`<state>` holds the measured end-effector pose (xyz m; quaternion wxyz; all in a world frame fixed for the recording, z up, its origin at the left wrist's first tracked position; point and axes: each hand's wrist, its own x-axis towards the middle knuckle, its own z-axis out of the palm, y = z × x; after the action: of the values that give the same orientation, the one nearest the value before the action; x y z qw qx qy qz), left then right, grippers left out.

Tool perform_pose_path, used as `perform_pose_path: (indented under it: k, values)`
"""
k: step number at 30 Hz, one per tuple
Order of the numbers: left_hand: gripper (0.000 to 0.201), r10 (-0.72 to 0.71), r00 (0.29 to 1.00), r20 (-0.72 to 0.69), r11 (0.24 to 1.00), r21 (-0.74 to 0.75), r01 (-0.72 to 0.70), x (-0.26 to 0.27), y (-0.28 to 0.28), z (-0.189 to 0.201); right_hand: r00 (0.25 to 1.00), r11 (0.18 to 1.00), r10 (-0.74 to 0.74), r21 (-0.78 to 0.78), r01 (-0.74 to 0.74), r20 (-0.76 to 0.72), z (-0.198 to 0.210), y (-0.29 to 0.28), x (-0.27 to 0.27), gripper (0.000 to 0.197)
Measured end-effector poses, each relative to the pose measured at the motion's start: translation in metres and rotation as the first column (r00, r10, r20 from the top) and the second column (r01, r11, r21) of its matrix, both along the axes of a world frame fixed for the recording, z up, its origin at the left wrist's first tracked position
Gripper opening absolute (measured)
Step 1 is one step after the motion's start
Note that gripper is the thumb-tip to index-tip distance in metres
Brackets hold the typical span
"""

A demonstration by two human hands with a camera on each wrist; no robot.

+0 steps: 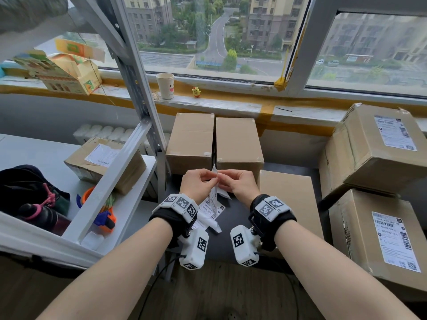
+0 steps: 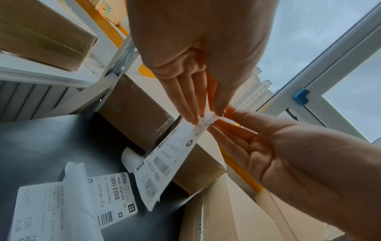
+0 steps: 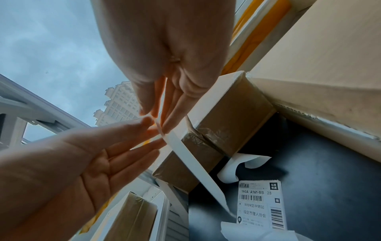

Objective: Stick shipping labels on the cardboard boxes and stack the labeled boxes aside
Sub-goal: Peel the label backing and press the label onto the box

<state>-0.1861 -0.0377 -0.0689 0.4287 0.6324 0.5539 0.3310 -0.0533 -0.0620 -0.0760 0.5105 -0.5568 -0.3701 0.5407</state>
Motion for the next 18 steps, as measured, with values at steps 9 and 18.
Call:
perform_pose_path:
  k: [9, 18]
  values:
    - [0.014, 0.007, 1.000, -0.012, 1.000, 0.027, -0.007, -0.0054, -0.0017, 0.0012, 1.000, 1.000, 0.016, -0.011, -0.016, -0.016, 0.0007, -0.0010, -0.0030, 0.019]
    - [0.012, 0.022, 1.000, -0.012, 0.999, 0.036, -0.022, -0.0069, 0.0014, -0.0038, 0.999, 1.000, -0.005, -0.017, 0.005, 0.040, 0.0037, -0.0007, -0.0077, 0.016]
